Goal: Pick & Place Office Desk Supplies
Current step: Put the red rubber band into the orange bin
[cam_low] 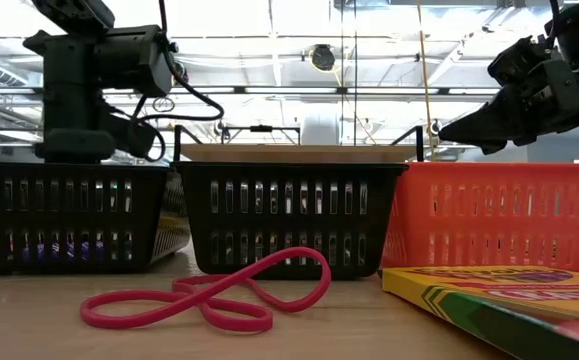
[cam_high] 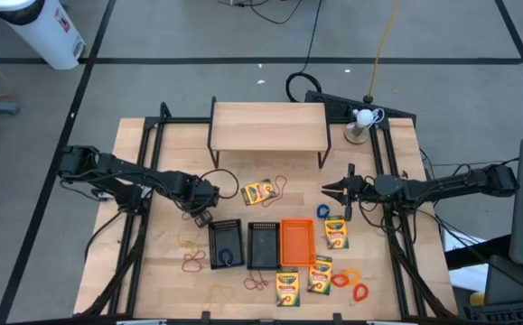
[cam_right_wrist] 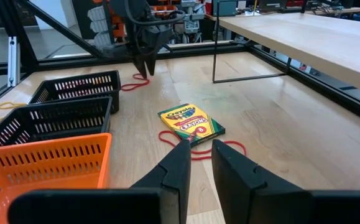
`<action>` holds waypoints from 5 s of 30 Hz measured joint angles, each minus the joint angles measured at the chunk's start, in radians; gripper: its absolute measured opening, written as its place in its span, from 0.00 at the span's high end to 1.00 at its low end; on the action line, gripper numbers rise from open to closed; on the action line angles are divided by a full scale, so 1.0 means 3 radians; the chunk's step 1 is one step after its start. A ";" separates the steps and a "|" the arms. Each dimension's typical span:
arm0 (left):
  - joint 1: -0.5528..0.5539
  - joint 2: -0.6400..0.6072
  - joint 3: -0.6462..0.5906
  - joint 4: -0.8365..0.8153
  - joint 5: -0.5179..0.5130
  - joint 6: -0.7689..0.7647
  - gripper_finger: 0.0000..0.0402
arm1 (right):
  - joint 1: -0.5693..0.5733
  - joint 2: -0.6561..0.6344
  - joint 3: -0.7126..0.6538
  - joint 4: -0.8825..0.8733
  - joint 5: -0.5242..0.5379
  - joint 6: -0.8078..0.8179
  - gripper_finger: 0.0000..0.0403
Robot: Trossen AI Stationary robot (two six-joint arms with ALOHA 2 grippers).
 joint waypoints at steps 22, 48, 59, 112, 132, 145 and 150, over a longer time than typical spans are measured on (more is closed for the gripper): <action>0.0038 0.0000 0.0001 0.0004 0.0255 0.0008 0.75 | -0.0001 -0.0001 0.0001 0.0000 0.0000 0.0061 0.85; 0.0050 0.0001 0.0003 0.0150 0.0231 0.0022 0.75 | -0.0001 -0.0001 0.0001 -0.0001 0.0000 0.0061 0.85; 0.0109 0.0341 0.0019 0.0095 0.0280 0.0060 0.75 | 0.0000 0.0003 0.0000 -0.0001 0.0000 0.0061 0.85; -0.0388 0.0018 0.2111 -0.0608 0.0531 0.0451 1.00 | -0.0001 0.0020 0.0001 -0.0145 0.0001 0.0086 0.85; -0.0239 0.0162 0.2113 0.0946 -0.0258 0.1575 1.00 | 0.0000 0.0244 0.0197 0.1468 -0.0961 -0.0099 0.85; -0.0290 0.0171 0.2047 0.1902 -0.0824 0.2352 1.00 | -0.0031 0.1177 0.0973 0.1488 -0.0945 -0.0400 0.85; -0.0452 0.0238 0.1958 0.1919 -0.1249 0.2468 1.00 | -0.0028 0.1314 0.1193 0.1478 -0.0953 -0.0304 0.85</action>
